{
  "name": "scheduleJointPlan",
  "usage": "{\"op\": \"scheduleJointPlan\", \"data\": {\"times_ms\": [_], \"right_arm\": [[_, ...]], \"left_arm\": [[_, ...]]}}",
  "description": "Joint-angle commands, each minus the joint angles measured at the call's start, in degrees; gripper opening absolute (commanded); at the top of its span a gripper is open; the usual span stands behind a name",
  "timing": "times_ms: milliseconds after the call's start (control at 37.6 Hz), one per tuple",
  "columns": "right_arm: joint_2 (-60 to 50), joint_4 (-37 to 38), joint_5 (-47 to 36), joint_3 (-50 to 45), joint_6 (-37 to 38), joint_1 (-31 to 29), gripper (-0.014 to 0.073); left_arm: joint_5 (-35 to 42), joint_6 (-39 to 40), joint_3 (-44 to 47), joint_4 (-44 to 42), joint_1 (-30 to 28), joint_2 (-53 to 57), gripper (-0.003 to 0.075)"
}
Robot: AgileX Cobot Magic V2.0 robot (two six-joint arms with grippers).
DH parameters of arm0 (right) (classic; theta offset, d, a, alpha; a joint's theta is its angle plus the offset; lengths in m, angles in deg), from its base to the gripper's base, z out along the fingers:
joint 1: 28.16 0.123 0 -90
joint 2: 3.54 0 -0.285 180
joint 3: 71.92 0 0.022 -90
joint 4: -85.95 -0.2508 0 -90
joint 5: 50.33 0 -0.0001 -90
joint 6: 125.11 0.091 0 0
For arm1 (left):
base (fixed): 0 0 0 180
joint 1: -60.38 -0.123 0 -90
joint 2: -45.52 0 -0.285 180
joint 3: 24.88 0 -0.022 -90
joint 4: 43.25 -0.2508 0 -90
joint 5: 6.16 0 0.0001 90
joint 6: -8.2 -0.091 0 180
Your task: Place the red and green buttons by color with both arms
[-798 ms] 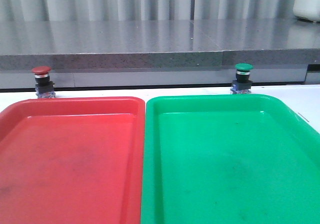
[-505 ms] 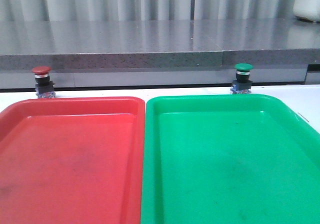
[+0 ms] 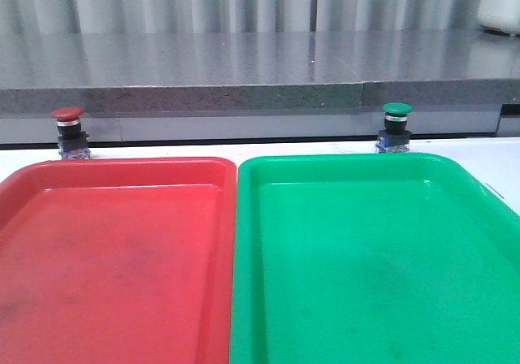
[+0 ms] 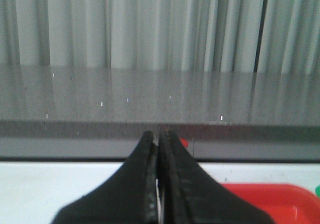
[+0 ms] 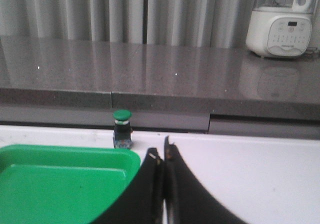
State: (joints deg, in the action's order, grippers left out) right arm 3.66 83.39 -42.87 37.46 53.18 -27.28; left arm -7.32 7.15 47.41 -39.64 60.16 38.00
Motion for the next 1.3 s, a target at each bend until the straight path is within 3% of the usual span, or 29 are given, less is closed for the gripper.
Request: {"op": "scheduleJointPlan", "data": {"times_ms": [0, 319, 532, 771, 851, 931, 1011, 1064, 1144, 1277], "right_arm": [[-0.2, -0.3, 0.1, 7.9, 0.0, 0.0, -0.007], [16.8, 1.0, 17.8, 29.8, -1.1, 0.0, -0.007], [26.4, 1.0, 21.3, 30.4, -1.1, 0.0, -0.007], [33.1, 1.0, 21.3, 30.4, -1.1, 0.0, -0.0065], [34.7, 1.0, 22.0, 30.4, -1.1, 0.0, 0.0008], [36.0, 1.0, 22.2, 30.4, -1.1, 0.0, 0.0221], [36.9, 1.0, 22.1, 30.4, -1.1, 0.0, 0.0451], [37.2, 1.0, 22.5, 30.4, -1.1, 0.0, 0.0544], [37.2, 1.0, 22.5, 30.4, -1.1, 0.0, 0.057], [37.2, 1.0, 22.5, 30.4, -1.1, 0.0, 0.0571]], "left_arm": [[2.5, 0.4, -7.9, 0.6, 0.3, 0.2, -0.002], [-23.2, 0.4, -35.5, 0.7, 0.3, -15.4, -0.002], [-30.2, 0.4, -35.4, 0.7, 0.3, -22.5, -0.002], [-30.5, 0.4, -35.3, 0.7, 0.3, -27.4, -0.002], [-30.5, 0.4, -35.3, 0.7, 0.3, -29.0, -0.0013], [-29.1, 0.4, -35.3, 0.4, 0.3, -30.7, 0.0088], [-26.6, 0.4, -35.3, 0.3, 0.3, -32.6, 0.0291], [-25.0, 0.4, -35.3, 0.3, 0.3, -34.0, 0.0426], [-23.2, 0.4, -35.6, 0.3, 0.3, -37.4, 0.0514], [-23.6, 0.3, -40.2, 0.3, 0.3, -47.2, 0.0515]]}}
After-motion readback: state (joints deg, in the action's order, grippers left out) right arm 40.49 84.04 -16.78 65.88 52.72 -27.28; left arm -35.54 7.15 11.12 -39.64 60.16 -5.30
